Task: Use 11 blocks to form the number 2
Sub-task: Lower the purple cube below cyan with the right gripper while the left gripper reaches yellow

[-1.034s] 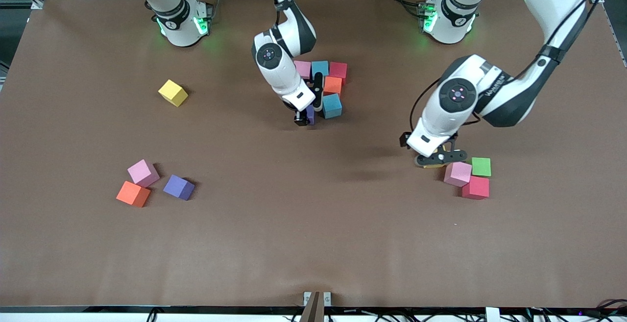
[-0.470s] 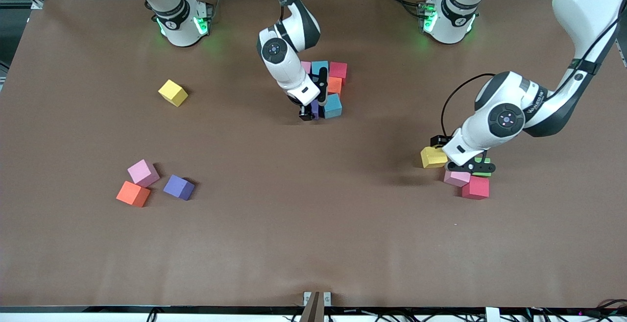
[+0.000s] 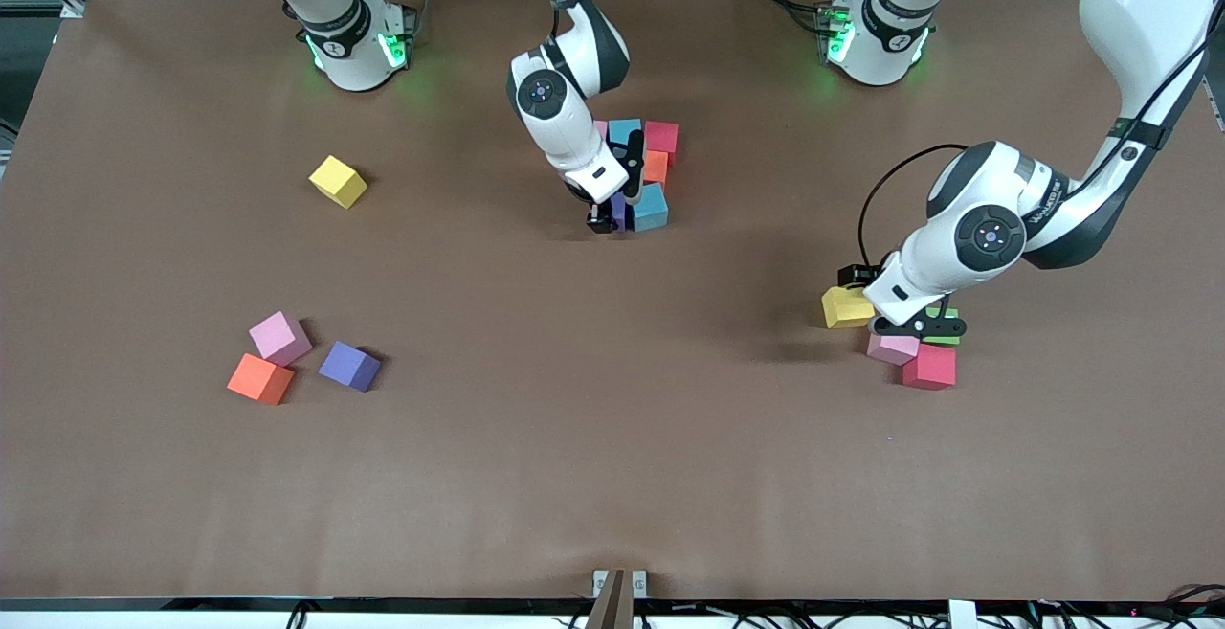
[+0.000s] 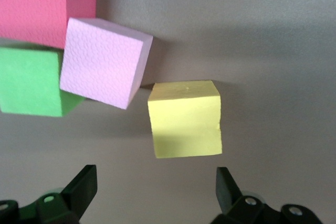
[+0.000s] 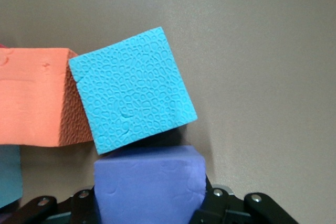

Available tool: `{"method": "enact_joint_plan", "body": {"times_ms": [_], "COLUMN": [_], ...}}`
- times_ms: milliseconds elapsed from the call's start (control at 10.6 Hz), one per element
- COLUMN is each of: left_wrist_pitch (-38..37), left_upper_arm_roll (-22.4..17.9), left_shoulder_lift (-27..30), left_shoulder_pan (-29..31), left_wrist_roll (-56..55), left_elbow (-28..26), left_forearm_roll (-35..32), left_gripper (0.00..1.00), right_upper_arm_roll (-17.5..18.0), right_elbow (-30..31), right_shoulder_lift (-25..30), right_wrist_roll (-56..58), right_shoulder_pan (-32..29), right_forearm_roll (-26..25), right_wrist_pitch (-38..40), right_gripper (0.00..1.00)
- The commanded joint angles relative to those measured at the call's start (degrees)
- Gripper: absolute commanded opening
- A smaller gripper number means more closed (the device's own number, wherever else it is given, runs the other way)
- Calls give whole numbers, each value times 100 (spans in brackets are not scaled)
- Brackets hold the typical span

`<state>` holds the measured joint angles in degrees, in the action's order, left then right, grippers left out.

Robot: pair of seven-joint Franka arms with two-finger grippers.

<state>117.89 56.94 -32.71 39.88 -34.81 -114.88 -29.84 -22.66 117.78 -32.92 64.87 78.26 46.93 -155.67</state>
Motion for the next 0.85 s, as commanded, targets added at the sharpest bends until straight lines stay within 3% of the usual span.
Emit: {"method": "enact_joint_plan", "body": {"times_ms": [0,376,752], "left_wrist_pitch": [32,199,322], "left_upper_arm_roll": [63,-157,-719], "left_shoulder_lift": [-139,-263,-359], "left_shoulder_pan": [-76,-243,-849], "left_wrist_roll": [-647,-720,-1080], "left_elbow": [45,132,238], "left_forearm_roll": [92,30,13], "left_gripper": [100,100,100], "right_upper_arm_roll": [-37,-37,-37], "right_elbow": [-80,-150,-159], "right_shoulder_lift": [-126,-206,-276], "right_wrist_roll": [-149,-317,-387], "right_shoulder_pan": [163,242,295], "right_forearm_roll": [167,167,194], "right_wrist_pitch": [-96,-131,-210], "right_gripper": [20,20,20]}}
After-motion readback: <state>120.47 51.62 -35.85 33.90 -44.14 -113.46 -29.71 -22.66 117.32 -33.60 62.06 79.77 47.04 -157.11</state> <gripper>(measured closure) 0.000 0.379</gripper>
